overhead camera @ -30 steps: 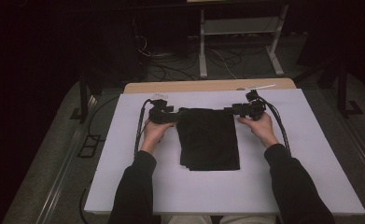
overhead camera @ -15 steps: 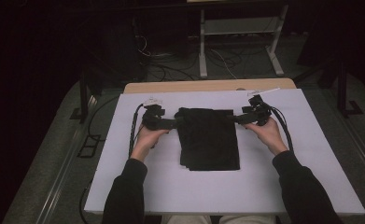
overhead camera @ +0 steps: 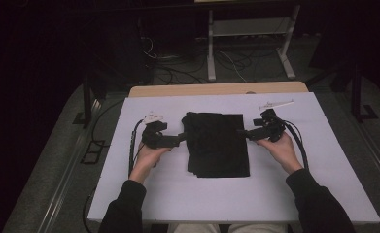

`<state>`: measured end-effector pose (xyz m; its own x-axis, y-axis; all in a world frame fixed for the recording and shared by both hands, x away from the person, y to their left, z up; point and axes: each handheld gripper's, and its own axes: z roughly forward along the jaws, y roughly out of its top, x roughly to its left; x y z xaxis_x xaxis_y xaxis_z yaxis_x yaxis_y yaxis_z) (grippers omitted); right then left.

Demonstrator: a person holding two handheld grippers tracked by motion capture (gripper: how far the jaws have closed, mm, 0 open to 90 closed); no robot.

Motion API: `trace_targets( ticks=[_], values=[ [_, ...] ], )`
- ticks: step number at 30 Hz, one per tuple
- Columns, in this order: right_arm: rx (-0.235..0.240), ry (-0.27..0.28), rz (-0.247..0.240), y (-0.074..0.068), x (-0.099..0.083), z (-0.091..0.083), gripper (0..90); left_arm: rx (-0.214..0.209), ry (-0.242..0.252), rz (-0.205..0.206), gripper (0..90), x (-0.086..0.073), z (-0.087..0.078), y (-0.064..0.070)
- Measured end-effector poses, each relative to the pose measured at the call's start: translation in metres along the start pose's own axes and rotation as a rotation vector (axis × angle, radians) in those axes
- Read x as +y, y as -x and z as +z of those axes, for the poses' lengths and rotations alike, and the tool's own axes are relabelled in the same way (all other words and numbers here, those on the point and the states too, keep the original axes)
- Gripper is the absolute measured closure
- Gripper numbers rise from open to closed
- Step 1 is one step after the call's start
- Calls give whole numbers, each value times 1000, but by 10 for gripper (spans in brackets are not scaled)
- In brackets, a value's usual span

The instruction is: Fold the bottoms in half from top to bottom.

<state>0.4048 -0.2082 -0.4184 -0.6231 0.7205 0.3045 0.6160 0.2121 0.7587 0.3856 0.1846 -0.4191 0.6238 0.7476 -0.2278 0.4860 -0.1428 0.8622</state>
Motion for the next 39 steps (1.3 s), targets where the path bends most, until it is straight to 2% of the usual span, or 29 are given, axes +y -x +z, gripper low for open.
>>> trace_targets(
  ticks=[7,13,19,27,32,34,39],
  values=[
    [7,25,7,-6,-15,-17,0,1,38,-14,0,-8,-17,2],
    [7,55,-3,-12,-24,-35,0,-19,52,0,0,-17,-28,12],
    [14,88,9,-12,-37,-48,0,-17,44,20,0,-25,-37,18],
    [11,100,17,-12,-54,-67,0,-21,40,37,0,-39,-48,27],
    [8,104,-2,-18,-69,-78,0,-30,23,47,0,-50,-54,32],
    [6,122,-13,-21,-76,-81,0,-36,23,46,0,-53,-57,34],
    [11,126,-36,-27,-88,-88,0,-57,26,57,0,-62,-63,41]
  ],
)
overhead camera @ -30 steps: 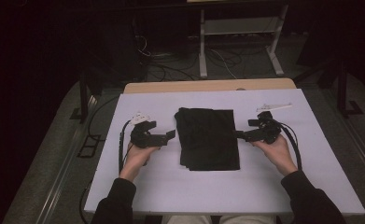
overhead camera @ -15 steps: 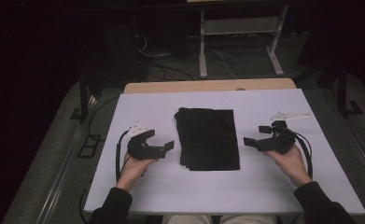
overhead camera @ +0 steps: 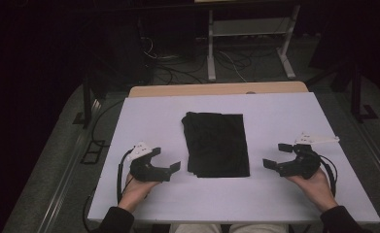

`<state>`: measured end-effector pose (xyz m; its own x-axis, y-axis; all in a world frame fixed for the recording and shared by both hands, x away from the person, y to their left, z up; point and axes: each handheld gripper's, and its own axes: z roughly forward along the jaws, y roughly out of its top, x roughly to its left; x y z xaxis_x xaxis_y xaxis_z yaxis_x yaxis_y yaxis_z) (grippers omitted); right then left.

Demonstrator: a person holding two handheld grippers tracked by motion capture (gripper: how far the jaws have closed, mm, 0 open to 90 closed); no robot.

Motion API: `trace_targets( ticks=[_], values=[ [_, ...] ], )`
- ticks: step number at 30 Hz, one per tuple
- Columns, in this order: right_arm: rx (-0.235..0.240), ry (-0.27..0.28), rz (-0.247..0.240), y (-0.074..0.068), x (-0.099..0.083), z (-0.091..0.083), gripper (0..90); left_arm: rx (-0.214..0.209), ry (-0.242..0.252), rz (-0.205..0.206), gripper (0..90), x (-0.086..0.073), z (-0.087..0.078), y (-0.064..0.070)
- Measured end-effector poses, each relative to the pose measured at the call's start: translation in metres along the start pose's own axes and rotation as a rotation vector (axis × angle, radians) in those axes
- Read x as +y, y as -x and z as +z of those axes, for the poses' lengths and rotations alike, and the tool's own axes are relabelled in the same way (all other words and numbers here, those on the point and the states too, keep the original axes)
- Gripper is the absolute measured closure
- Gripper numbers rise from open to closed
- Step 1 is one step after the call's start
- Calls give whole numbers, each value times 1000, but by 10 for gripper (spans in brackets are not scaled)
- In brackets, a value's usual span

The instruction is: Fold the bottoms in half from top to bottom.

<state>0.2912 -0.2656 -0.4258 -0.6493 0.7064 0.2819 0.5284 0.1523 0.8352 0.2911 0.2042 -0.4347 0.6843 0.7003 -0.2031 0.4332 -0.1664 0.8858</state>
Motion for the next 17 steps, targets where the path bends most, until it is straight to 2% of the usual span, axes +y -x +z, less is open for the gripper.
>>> trace_targets(
  ticks=[3,8,13,17],
  values=[
    [-12,-5,-20,-1,-6,-4,0,-9,-19,27,0,-3,-4,5],
    [-15,-25,-15,0,-16,-12,0,-25,-30,32,0,-10,-9,7],
    [-13,-36,-24,0,-24,-19,0,-13,-54,41,0,-13,-7,5],
    [2,-62,-16,0,-30,-20,0,-3,-81,78,0,-14,-5,6]
  ],
)
